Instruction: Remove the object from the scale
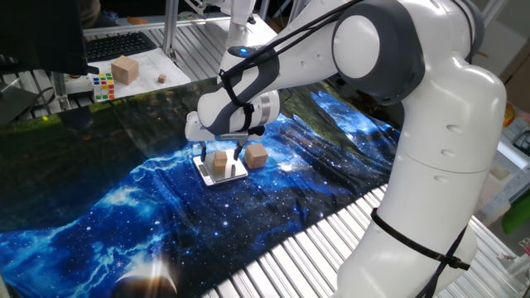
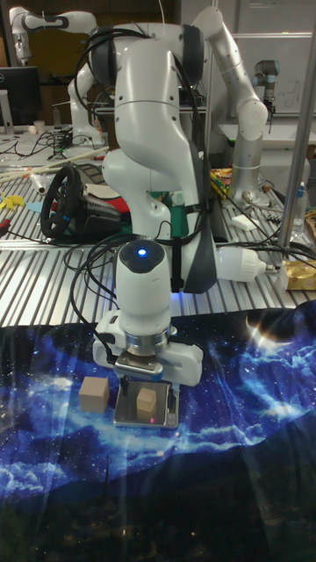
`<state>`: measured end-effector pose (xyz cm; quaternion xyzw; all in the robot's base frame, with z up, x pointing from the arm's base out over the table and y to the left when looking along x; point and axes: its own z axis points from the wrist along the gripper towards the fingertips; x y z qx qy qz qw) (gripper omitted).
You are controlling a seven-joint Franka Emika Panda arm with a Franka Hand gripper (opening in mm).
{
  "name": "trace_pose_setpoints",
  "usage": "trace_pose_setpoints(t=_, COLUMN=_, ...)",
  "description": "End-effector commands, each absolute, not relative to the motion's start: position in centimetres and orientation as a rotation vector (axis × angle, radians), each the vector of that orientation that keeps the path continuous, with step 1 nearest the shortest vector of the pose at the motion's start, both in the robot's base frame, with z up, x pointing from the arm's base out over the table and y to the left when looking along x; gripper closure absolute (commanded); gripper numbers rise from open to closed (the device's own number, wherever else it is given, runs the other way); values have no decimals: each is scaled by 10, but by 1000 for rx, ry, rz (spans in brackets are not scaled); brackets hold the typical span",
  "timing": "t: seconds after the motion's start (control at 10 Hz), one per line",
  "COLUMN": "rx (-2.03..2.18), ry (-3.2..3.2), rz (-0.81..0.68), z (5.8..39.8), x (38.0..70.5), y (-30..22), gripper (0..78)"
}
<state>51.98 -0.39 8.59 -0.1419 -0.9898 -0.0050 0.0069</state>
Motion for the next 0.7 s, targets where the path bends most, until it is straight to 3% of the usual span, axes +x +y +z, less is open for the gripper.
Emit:
trace_pose_setpoints(t=0.1, rx=-443, ry=-3097, rz=-15, z=87, x=521, y=-4, gripper=1)
trace_pose_setpoints(t=0.2, rx=-444, ry=-3096, rz=-15, z=87, x=521, y=-4, gripper=1)
trace_pose_setpoints(t=0.3, rx=-444, ry=-3096, rz=-15, z=87, x=521, y=-4, gripper=763)
trace_pose_setpoints(t=0.7, rx=-444, ry=-3096, rz=-15, z=87, x=521, y=-4, gripper=763)
